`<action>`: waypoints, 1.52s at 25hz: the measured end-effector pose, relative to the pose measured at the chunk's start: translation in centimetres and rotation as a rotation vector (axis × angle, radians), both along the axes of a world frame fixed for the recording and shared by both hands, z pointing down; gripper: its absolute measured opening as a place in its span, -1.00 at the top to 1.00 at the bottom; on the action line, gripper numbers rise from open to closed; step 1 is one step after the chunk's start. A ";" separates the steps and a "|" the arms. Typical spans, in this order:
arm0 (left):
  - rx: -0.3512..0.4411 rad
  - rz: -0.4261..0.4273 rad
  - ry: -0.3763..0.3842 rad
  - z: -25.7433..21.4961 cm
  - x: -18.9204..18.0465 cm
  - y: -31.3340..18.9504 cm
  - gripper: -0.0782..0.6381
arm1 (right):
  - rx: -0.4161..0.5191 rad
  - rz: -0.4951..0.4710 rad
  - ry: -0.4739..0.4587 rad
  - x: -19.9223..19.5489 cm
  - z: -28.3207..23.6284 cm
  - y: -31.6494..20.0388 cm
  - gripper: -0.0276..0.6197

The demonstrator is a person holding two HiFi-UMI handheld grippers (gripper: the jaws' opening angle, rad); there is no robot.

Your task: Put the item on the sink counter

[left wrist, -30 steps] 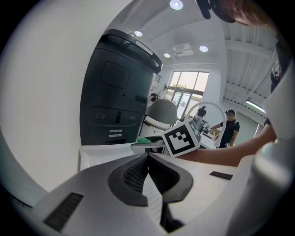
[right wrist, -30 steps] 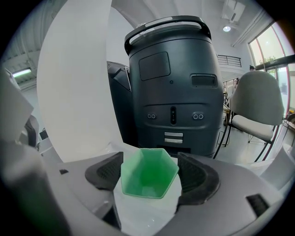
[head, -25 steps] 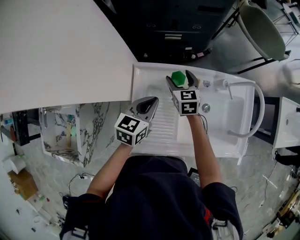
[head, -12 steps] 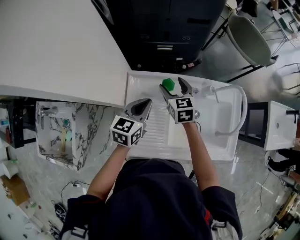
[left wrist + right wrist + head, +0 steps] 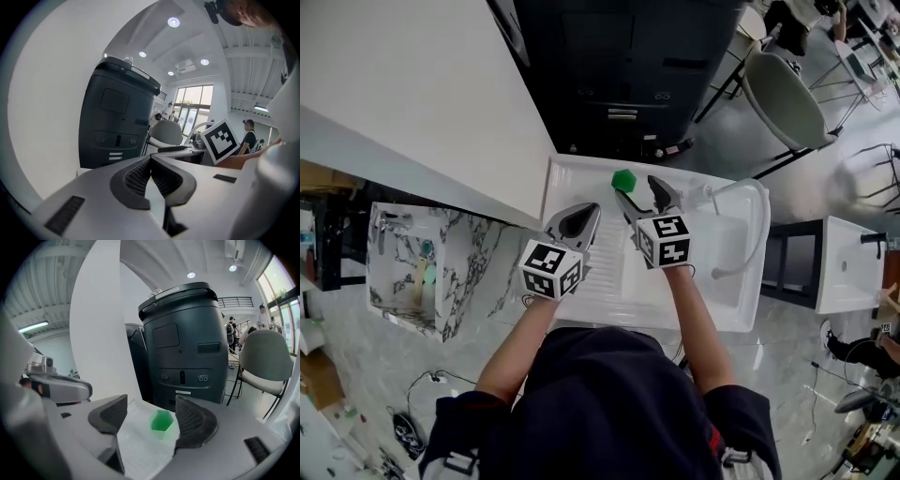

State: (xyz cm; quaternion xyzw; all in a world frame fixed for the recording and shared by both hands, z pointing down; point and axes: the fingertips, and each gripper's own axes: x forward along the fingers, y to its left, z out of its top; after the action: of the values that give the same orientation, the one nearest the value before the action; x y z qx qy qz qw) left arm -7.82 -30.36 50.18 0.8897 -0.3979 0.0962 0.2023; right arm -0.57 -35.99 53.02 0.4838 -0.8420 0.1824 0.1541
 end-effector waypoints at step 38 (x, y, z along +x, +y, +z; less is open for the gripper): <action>0.141 -0.153 -0.012 -4.9 7.9 8.5 0.75 | 0.119 -0.193 -0.089 5.4 -7.1 11.0 0.79</action>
State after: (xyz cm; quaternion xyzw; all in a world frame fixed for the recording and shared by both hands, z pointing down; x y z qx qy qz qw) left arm 0.05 -21.89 45.32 0.8680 -0.4718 0.0576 0.1436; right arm 4.81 -25.04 45.93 0.4001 -0.9001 0.1375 0.1045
